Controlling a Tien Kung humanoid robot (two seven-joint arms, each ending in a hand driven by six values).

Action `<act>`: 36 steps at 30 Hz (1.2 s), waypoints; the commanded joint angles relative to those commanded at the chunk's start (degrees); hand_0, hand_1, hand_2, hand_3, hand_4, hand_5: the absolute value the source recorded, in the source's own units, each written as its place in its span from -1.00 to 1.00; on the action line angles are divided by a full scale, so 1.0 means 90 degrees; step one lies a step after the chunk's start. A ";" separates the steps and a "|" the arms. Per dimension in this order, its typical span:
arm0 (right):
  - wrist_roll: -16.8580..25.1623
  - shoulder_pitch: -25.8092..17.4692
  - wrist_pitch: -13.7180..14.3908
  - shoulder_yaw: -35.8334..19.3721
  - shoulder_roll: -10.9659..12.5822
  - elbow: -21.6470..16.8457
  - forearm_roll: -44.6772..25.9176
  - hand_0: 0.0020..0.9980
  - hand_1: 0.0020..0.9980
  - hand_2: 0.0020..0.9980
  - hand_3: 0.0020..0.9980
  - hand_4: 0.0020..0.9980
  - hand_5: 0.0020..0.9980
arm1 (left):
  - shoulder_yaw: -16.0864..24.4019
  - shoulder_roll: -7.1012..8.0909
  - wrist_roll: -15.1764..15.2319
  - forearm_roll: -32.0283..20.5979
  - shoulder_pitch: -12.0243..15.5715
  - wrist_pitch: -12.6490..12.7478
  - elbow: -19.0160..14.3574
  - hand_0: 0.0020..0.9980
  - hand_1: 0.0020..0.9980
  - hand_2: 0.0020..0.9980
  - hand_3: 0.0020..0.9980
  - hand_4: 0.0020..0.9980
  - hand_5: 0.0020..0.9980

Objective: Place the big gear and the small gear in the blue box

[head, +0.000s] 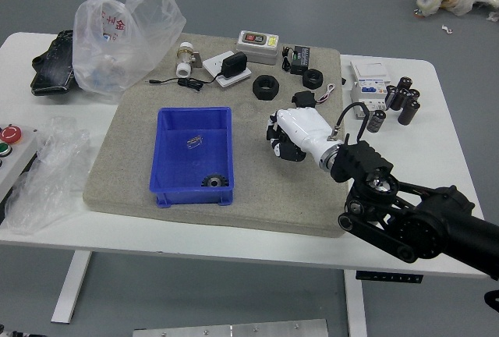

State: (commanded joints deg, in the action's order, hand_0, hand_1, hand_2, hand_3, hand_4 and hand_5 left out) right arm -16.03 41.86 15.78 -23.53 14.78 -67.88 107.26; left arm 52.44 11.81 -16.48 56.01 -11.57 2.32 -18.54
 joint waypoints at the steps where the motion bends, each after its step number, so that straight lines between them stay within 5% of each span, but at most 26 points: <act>1: -0.0020 0.0044 -0.0001 -0.0016 -0.0041 -0.0120 0.0056 -0.44 -0.34 -0.53 -0.50 -1.00 -1.00 | 0.0002 -0.0001 -0.0002 0.0003 0.0001 -0.0002 -0.0001 0.18 -0.01 0.06 0.28 0.31 -0.64; 9: -0.0086 0.0366 0.0022 0.0248 -0.0556 -0.0961 0.0600 -0.43 -0.24 -0.49 -0.49 -1.00 -1.00 | 0.0024 -0.0005 -0.0022 0.0037 0.0006 -0.0012 -0.0008 0.18 -0.01 0.06 0.28 0.31 -0.64; 14: 0.0045 0.0554 -0.0001 0.0687 -0.0801 -0.1005 0.0659 -0.43 -0.24 -0.49 -0.49 -1.00 -1.00 | 0.0036 0.0000 -0.0030 0.0061 -0.0001 -0.0018 -0.0010 0.18 -0.01 0.06 0.28 0.31 -0.64; 15: 0.0074 0.0574 -0.0010 0.0758 -0.0828 -0.0970 0.0643 -0.31 -0.05 -0.14 -0.29 -1.00 -1.00 | 0.0036 -0.0001 -0.0029 0.0062 -0.0004 -0.0018 -0.0010 0.18 -0.01 0.06 0.28 0.30 -0.61; 16: 0.0115 0.0587 -0.0020 0.0835 -0.0851 -0.0910 0.0608 -0.31 -0.05 -0.14 -0.29 -1.00 -1.00 | 0.0034 -0.0004 -0.0027 0.0062 -0.0006 -0.0018 -0.0010 0.18 -0.01 0.06 0.28 0.30 -0.61; 26: 0.0287 0.0461 -0.0013 0.1073 -0.0836 -0.0701 0.0406 -0.28 0.03 -0.11 -0.21 -1.00 -1.00 | 0.0049 -0.0013 -0.0038 0.0069 0.0014 -0.0018 -0.0013 0.18 -0.01 0.06 0.28 0.30 -0.61; 27: 0.0290 0.0442 -0.0020 0.1089 -0.0830 -0.0693 0.0389 -0.25 0.07 -0.08 -0.07 -1.00 -0.82 | 0.0046 -0.0014 -0.0035 0.0063 0.0014 -0.0017 -0.0012 0.18 -0.01 0.06 0.28 0.30 -0.61; 32: 0.0309 0.0395 -0.0062 0.1119 -0.0814 -0.0681 0.0344 -0.25 0.07 -0.08 -0.07 -1.00 -0.82 | 0.0041 -0.0016 -0.0028 0.0057 0.0009 -0.0015 -0.0010 0.18 -0.01 0.06 0.28 0.30 -0.61; 33: 0.0314 0.0392 -0.0076 0.1107 -0.0813 -0.0675 0.0342 -0.22 0.20 0.23 0.34 -1.00 -0.69 | 0.0039 -0.0016 -0.0027 0.0054 0.0007 -0.0015 -0.0009 0.18 -0.01 0.06 0.28 0.30 -0.61; 36: 0.0320 0.0385 -0.0142 0.1065 -0.0802 -0.0656 0.0342 -0.22 0.20 0.23 0.34 -1.00 -0.69 | 0.0030 -0.0017 -0.0021 0.0043 0.0002 -0.0013 -0.0008 0.18 -0.01 0.06 0.28 0.30 -0.61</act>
State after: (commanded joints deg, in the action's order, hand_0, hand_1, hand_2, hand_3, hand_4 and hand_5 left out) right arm -13.14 45.33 14.50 -13.95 7.56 -73.78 110.34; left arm 52.72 11.66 -16.66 56.40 -11.55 2.20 -18.61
